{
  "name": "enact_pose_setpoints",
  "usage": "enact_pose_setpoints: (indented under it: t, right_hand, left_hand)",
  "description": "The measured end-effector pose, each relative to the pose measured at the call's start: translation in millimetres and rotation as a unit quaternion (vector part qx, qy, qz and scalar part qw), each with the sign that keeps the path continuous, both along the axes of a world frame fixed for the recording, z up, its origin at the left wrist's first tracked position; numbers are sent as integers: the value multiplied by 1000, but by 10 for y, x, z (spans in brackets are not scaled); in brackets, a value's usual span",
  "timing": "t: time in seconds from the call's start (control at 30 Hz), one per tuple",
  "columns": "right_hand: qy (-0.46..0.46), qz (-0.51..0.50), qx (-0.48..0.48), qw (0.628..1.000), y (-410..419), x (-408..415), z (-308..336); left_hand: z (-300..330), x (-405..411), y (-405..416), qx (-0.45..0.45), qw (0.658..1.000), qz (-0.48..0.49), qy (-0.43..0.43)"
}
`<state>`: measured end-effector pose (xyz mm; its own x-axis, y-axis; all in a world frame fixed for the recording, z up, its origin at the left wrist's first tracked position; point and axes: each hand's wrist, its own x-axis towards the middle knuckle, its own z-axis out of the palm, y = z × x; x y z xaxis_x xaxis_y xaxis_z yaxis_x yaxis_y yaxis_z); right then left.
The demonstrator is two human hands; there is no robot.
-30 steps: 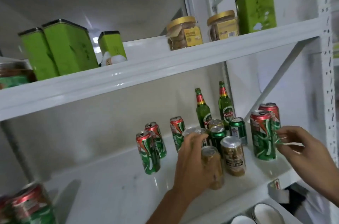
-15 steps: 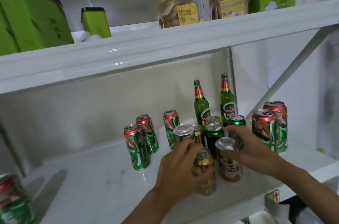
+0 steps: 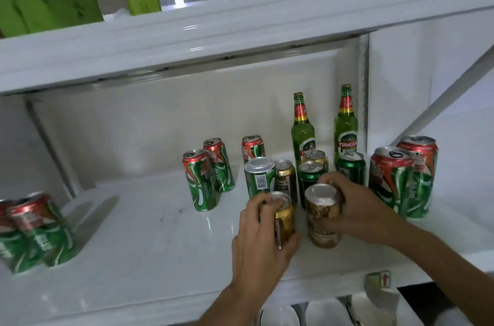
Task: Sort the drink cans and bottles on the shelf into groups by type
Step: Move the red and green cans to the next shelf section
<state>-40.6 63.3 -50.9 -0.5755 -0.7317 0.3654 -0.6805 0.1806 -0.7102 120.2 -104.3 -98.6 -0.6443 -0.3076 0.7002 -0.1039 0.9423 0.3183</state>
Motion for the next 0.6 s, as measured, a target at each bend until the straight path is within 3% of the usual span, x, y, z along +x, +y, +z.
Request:
enact_pose_setpoints:
  t: [0.2,0.27,0.6]
  right_hand:
    - [-45,-33,-60,997,5,-42,-45]
    - [-15,-46,-58,997,6,-53,-79]
    - [138,-12,167,976,102,-64,189]
  left_hand:
    - [-1,15,60,2,1000,20,-2]
    - [6,17,55,0,1000,18,-5]
    - [-5,26,3,-13,1000,-3,4]
